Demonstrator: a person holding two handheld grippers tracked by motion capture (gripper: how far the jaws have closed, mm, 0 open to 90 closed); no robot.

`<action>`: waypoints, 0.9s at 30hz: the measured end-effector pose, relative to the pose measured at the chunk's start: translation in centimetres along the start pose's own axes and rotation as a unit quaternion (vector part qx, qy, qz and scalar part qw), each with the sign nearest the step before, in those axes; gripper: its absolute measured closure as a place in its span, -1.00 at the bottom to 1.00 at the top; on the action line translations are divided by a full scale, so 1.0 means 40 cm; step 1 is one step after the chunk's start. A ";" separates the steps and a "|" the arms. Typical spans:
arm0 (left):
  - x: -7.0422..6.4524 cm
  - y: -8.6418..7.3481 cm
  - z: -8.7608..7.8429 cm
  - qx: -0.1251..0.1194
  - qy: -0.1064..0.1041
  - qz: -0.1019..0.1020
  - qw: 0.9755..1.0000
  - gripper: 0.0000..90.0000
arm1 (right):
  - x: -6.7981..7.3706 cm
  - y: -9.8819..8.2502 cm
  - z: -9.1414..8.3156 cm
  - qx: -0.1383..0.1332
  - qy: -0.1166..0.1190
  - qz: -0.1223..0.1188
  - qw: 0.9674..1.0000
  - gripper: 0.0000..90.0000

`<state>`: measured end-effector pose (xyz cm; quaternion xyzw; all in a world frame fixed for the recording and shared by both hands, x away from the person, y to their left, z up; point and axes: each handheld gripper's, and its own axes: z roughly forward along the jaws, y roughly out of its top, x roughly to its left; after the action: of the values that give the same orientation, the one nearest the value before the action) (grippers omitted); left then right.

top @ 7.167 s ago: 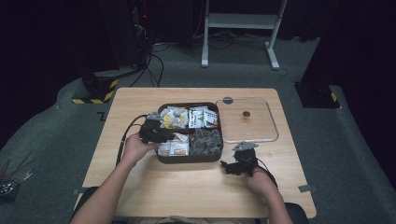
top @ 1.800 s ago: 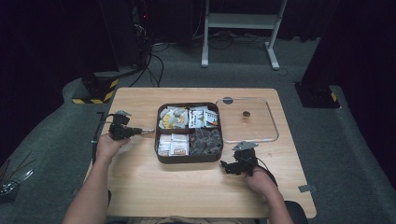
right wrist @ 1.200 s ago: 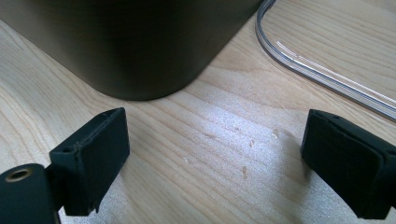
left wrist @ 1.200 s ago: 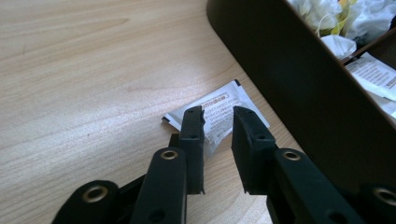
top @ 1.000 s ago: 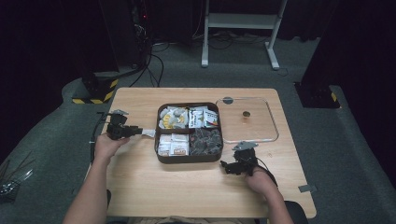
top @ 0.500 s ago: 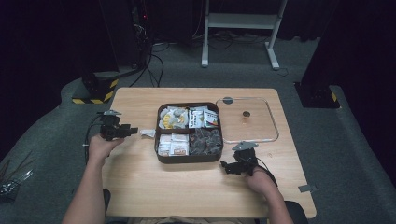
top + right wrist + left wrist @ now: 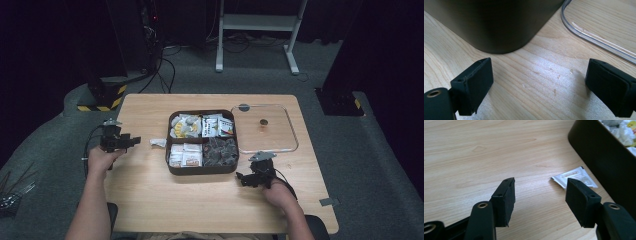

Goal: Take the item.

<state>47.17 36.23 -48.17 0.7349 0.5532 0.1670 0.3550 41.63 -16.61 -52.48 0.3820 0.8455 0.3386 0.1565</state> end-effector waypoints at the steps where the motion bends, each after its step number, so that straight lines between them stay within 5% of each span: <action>1: 0.002 -0.002 0.001 0.000 0.002 -0.007 1.000 -0.11 | 0.000 0.000 0.000 0.000 0.000 0.001 1.000 -0.83; 14: 0.039 -0.043 0.033 0.034 0.032 -0.022 0.999 -0.29 | 0.000 0.000 0.000 0.000 0.000 0.000 1.000 -0.83; 18: 0.044 -0.052 0.046 0.048 0.038 -0.009 0.998 -0.34 | 0.000 0.000 0.000 -0.001 0.000 -0.001 1.000 -0.83; 27: 0.038 -0.071 0.060 0.019 0.046 0.035 0.998 -0.54 | 0.000 0.000 0.000 0.000 0.000 0.000 1.000 -0.83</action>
<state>47.24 37.20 -52.05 0.7519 0.5460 0.2026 0.3090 41.64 -16.61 -52.49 0.3816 0.8456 0.3388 0.1567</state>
